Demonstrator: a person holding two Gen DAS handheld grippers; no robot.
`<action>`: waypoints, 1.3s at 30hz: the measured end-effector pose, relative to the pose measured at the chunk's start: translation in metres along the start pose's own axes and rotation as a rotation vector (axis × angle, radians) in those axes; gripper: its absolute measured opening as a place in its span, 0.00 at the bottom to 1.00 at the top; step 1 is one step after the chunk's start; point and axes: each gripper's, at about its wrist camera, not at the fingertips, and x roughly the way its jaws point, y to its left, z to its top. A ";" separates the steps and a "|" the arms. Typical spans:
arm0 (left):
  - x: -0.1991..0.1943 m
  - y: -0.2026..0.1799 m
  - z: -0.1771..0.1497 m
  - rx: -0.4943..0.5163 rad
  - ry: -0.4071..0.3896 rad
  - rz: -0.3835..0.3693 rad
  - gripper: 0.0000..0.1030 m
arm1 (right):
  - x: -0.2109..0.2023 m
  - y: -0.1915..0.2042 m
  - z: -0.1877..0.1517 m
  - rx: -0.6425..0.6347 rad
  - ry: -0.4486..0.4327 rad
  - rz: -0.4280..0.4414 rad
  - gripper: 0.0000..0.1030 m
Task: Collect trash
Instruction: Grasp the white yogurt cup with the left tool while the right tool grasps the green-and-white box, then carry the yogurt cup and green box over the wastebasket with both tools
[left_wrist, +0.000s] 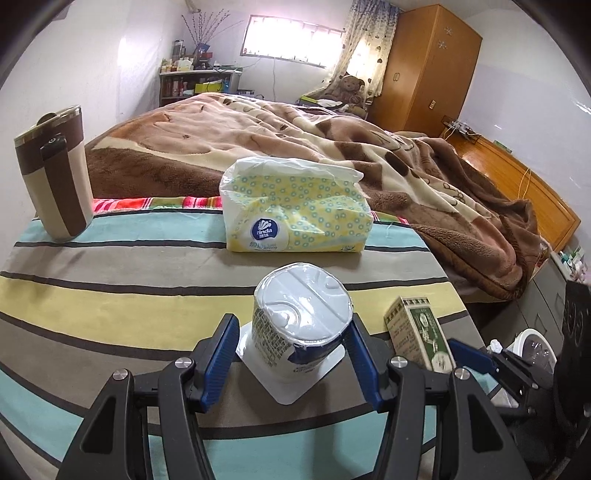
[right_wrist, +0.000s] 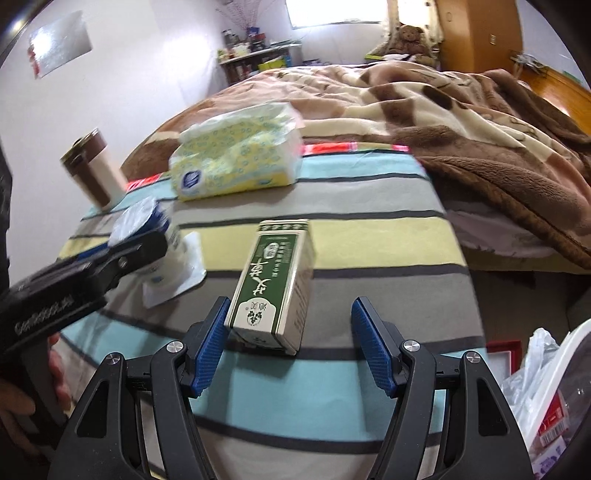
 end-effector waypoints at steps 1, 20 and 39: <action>0.001 -0.001 0.000 0.002 -0.003 -0.004 0.57 | 0.001 -0.001 0.000 0.010 0.001 0.008 0.66; 0.010 -0.008 -0.002 0.010 -0.022 0.017 0.50 | -0.002 -0.013 0.000 0.082 -0.039 0.025 0.36; -0.051 -0.042 -0.032 0.059 -0.060 0.012 0.49 | -0.056 -0.027 -0.024 0.104 -0.110 0.028 0.36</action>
